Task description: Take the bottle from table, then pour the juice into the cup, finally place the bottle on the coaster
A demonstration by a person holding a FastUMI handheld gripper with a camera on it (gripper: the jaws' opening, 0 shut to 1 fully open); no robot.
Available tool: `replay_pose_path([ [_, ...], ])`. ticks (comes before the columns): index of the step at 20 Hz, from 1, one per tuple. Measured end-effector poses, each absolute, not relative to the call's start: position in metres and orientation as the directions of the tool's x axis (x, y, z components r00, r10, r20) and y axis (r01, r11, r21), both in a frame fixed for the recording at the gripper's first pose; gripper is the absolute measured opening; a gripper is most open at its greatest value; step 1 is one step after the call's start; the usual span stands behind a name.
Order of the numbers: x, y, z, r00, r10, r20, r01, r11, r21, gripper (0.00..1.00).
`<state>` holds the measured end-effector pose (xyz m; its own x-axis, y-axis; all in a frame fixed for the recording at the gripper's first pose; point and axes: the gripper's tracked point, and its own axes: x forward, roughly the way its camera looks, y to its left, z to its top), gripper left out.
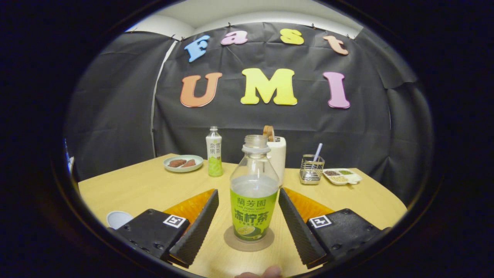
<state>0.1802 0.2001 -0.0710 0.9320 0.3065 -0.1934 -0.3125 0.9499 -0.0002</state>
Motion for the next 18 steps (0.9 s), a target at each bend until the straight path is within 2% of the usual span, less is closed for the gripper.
replay_pose_path([
  [7,0.146,0.152,-0.022,0.953,0.280,-0.115,-0.282,0.959,-0.002,1.00],
  [18,0.037,0.091,0.041,0.983,0.184,0.017,-0.182,0.980,-0.085,1.00],
])
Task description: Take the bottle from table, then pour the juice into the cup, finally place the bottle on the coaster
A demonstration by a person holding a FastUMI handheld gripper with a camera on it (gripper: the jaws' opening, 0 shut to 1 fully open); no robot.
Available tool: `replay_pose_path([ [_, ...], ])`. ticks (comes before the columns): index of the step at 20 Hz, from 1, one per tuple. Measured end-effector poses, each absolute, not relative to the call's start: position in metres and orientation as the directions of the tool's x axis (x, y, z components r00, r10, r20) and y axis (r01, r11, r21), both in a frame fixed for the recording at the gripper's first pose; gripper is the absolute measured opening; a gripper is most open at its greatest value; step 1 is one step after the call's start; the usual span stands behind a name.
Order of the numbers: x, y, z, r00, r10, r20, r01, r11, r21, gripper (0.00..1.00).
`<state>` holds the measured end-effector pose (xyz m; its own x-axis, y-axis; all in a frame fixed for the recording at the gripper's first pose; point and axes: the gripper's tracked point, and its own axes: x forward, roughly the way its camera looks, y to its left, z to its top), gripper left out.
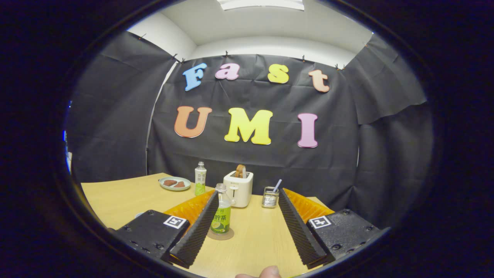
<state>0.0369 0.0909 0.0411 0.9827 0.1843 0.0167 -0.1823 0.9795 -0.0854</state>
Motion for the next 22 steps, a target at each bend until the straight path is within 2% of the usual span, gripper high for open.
replay_pose_path([
  [9,-0.018,0.058,0.032,0.996,0.088,0.035,-0.088,0.996,-0.006,1.00],
  [17,-0.029,0.026,0.024,0.999,-0.012,0.037,0.014,0.998,-0.059,1.00],
  [22,-0.026,0.023,0.012,1.000,-0.024,0.004,0.024,0.999,-0.038,1.00],
])
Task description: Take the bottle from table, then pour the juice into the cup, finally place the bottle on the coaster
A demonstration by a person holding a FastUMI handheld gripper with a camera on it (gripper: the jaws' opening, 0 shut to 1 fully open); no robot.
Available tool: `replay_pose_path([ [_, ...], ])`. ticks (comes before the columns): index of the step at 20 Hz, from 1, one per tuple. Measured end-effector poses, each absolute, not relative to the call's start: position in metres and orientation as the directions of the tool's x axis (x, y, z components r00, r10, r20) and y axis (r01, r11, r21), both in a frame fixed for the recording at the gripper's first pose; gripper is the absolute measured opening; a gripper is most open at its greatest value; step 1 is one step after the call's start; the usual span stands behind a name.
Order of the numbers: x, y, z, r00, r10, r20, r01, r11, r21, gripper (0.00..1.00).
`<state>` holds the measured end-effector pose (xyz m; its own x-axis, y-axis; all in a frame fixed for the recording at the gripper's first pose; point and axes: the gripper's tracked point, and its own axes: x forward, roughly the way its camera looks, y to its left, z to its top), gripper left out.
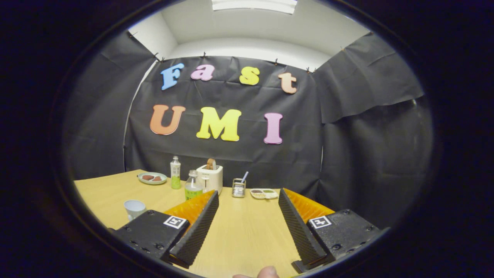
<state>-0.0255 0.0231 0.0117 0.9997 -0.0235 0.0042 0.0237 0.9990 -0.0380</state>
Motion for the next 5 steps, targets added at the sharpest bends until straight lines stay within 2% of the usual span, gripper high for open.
replay_pose_path([
  [5,-0.0267,0.0203,0.0086,1.000,-0.024,-0.009,0.024,0.999,-0.023,1.00],
])
